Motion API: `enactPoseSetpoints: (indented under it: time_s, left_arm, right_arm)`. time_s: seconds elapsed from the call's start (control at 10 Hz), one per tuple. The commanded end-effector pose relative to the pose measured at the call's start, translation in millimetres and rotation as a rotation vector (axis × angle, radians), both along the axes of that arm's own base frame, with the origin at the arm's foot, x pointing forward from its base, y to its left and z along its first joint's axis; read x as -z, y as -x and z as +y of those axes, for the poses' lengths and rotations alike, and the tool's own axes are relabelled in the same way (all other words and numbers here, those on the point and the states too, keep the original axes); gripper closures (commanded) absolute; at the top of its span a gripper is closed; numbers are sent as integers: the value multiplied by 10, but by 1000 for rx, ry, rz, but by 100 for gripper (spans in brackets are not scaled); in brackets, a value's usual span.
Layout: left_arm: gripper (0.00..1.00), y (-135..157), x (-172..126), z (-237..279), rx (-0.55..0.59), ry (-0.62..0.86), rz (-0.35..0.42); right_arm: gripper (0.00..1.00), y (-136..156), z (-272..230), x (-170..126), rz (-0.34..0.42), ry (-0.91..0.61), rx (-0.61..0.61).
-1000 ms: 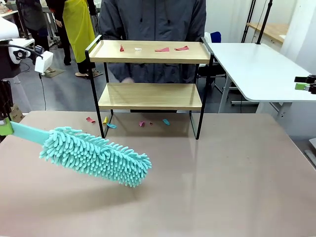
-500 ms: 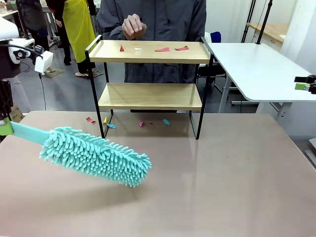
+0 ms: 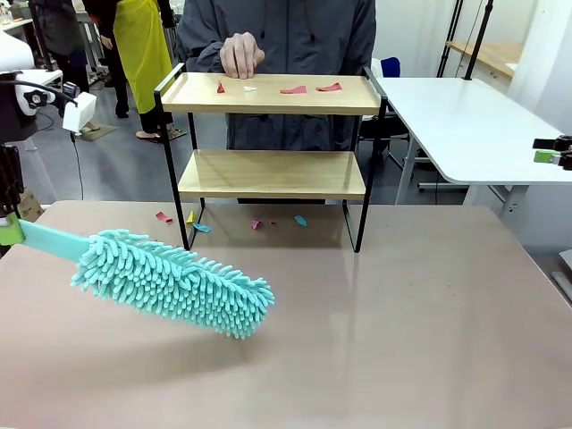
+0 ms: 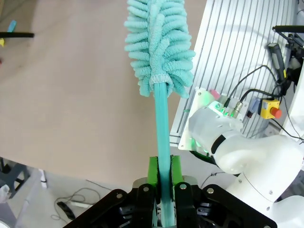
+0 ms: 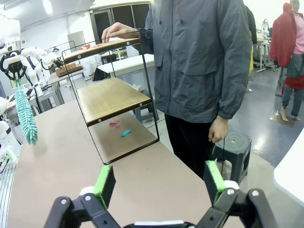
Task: Clean the shelf.
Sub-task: Clean the specific section of the Shelf indicated by the human with the Duster.
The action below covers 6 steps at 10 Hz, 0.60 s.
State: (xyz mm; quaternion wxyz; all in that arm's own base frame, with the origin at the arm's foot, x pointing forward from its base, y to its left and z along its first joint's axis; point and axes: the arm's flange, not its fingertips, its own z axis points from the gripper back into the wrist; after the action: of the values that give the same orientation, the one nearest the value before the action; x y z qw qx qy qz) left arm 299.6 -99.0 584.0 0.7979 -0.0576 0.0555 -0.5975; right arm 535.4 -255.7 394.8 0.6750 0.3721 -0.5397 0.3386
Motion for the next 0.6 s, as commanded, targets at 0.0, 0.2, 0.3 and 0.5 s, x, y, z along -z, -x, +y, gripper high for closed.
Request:
enactPoseSetpoints:
  time_s: [0.0,0.2,0.3,0.5]
  left_arm:
    - [87,12,-34,27,1,18,5]
    - [87,12,-34,27,1,18,5]
    - [87,12,-34,27,1,18,5]
    - [87,12,-34,27,1,18,5]
  right_arm:
    - [0,-5,13,-24,2,3,0]
    - [0,-5,13,-24,2,3,0]
    - [0,-5,13,-24,2,3,0]
    - [0,-5,13,-24,2,3,0]
